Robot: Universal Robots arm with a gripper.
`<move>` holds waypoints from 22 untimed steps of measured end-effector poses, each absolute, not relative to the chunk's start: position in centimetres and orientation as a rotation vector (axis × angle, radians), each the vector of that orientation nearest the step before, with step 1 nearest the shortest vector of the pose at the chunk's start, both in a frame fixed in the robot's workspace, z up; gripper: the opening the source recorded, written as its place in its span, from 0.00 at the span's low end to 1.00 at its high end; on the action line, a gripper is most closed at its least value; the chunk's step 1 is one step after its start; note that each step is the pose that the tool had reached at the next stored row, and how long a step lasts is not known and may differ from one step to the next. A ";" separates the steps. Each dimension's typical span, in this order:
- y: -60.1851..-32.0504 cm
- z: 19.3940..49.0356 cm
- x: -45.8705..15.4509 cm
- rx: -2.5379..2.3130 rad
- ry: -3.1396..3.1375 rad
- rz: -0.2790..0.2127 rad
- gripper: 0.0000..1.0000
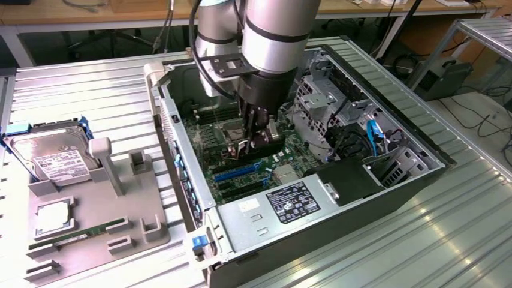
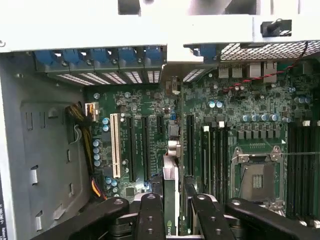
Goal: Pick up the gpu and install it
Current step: 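Insert the gpu into the slot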
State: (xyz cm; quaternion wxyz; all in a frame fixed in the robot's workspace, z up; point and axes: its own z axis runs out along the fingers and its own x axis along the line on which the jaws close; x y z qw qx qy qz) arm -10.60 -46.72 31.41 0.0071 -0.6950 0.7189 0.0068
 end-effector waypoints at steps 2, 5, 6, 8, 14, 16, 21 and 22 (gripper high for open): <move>-46.7 30.2 -11.0 -2.168 2.242 0.046 0.27; -46.7 29.1 -11.0 -2.178 2.254 0.024 0.27; -46.7 29.1 -11.0 -2.179 2.255 0.016 0.27; -46.7 29.1 -11.0 -2.173 2.247 -0.004 0.27; -46.7 29.0 -11.3 -2.122 2.227 0.009 0.27; -46.8 29.0 -11.3 -2.122 2.228 0.009 0.27; -46.8 29.0 -11.3 -2.126 2.231 0.006 0.27; -46.8 29.0 -11.4 -2.127 2.232 0.006 0.27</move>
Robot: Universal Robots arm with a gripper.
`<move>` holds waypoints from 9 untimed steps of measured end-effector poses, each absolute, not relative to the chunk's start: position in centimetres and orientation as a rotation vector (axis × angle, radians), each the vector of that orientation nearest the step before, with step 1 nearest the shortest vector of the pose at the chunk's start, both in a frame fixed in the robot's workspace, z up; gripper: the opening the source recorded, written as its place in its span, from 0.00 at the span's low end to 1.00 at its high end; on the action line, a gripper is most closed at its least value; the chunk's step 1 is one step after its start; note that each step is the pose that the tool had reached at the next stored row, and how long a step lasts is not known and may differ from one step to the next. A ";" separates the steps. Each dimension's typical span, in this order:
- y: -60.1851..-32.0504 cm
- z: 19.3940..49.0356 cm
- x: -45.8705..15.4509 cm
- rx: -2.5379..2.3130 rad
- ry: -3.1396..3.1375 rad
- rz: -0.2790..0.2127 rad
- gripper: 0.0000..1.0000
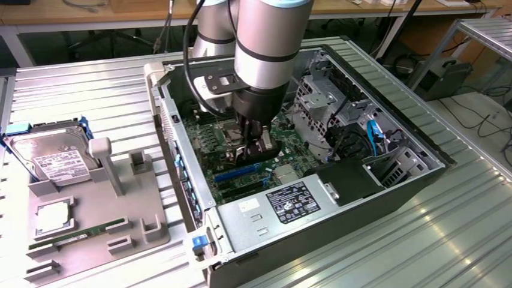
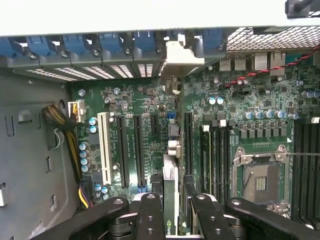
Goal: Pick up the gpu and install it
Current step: 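Insert the gpu into the slot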
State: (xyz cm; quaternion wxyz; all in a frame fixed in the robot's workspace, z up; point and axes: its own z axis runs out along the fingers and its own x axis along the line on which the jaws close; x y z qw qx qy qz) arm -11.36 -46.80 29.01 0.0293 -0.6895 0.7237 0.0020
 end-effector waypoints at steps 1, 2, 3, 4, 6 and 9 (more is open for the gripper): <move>-46.8 29.0 -11.4 -2.128 2.233 0.007 0.27; -46.8 29.0 -11.4 -2.129 2.235 0.010 0.27; -46.8 29.0 -11.4 -2.129 2.235 0.010 0.27; -46.8 29.0 -11.5 -2.129 2.235 0.011 0.27; -46.8 29.0 -11.5 -2.130 2.235 0.011 0.27; -46.8 28.9 -11.6 -2.131 2.234 0.011 0.27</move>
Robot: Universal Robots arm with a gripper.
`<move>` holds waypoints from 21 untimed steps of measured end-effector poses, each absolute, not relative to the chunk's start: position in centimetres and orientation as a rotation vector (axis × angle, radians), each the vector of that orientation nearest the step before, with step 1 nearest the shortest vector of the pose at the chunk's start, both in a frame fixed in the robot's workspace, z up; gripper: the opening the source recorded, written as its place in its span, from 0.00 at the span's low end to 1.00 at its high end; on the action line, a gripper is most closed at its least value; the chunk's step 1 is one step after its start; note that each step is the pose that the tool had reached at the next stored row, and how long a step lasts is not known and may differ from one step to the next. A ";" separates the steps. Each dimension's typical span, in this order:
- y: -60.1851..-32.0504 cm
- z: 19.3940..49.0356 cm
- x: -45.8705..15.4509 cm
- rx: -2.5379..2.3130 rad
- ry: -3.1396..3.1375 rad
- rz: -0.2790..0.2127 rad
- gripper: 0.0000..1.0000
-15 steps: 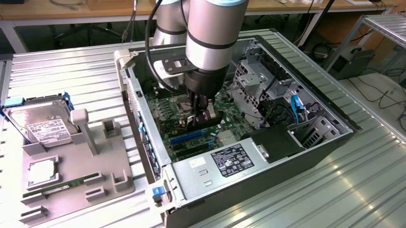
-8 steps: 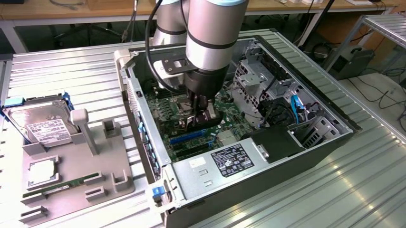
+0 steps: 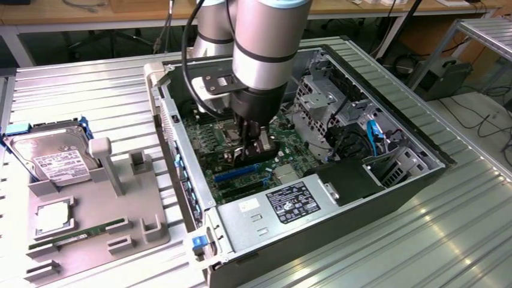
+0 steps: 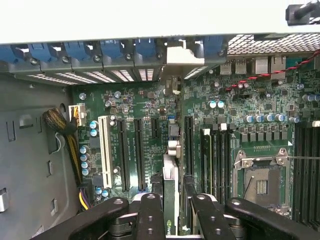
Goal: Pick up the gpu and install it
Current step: 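Insert the gpu into the slot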
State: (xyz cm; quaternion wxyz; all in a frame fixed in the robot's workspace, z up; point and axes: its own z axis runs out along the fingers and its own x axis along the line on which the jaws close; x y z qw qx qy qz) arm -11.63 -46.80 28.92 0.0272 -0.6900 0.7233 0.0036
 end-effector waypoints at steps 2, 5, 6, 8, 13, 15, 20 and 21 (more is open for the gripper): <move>-46.8 28.9 -11.7 -2.133 2.232 0.011 0.27; -46.8 28.8 -11.7 -2.137 2.228 0.010 0.27; -46.8 28.8 -11.7 -2.139 2.226 0.010 0.27; -46.8 28.7 -11.8 -2.146 2.220 0.011 0.27; -46.8 28.5 -11.8 -2.152 2.214 0.011 0.27; -46.8 28.4 -11.8 -2.152 2.214 0.011 0.27; -46.8 28.1 -11.8 -2.153 2.214 0.012 0.27; -46.8 28.1 -11.8 -2.153 2.214 0.012 0.27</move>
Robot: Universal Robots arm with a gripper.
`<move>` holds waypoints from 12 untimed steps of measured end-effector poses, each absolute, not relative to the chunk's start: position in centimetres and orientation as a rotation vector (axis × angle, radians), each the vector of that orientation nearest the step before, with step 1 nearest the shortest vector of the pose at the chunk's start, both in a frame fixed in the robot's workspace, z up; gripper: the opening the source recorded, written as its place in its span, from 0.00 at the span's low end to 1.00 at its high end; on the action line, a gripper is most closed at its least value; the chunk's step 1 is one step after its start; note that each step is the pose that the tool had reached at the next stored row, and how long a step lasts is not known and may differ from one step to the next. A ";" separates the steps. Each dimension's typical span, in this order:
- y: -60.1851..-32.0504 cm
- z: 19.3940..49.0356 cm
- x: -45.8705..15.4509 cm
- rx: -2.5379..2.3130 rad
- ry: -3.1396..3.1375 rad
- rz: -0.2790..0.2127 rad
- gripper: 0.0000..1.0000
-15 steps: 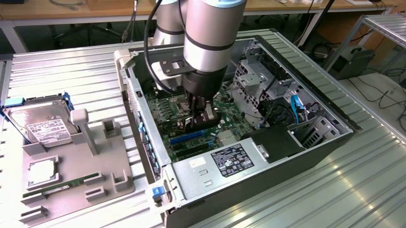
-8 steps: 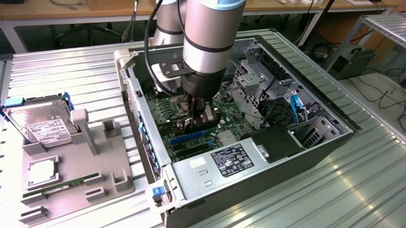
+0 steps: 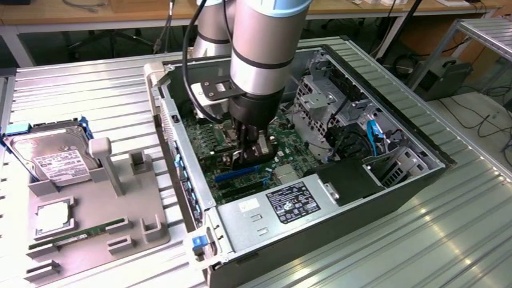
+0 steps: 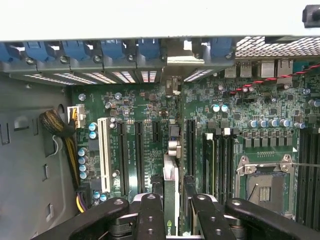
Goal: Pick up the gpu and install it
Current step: 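Insert the gpu into the slot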
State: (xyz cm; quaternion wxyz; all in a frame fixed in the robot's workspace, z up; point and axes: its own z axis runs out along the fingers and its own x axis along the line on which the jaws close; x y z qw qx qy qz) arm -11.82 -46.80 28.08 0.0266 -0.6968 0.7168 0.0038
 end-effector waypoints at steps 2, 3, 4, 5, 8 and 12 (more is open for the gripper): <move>-46.8 28.0 -11.8 -2.153 2.215 0.013 0.27; -46.8 28.0 -11.8 -2.153 2.215 0.013 0.27; -46.8 27.9 -11.8 -2.153 2.215 0.014 0.27; -46.8 27.9 -11.9 -2.154 2.216 0.015 0.27; -46.8 27.8 -11.9 -2.154 2.217 0.019 0.27; -46.8 27.6 -11.9 -2.155 2.217 0.023 0.27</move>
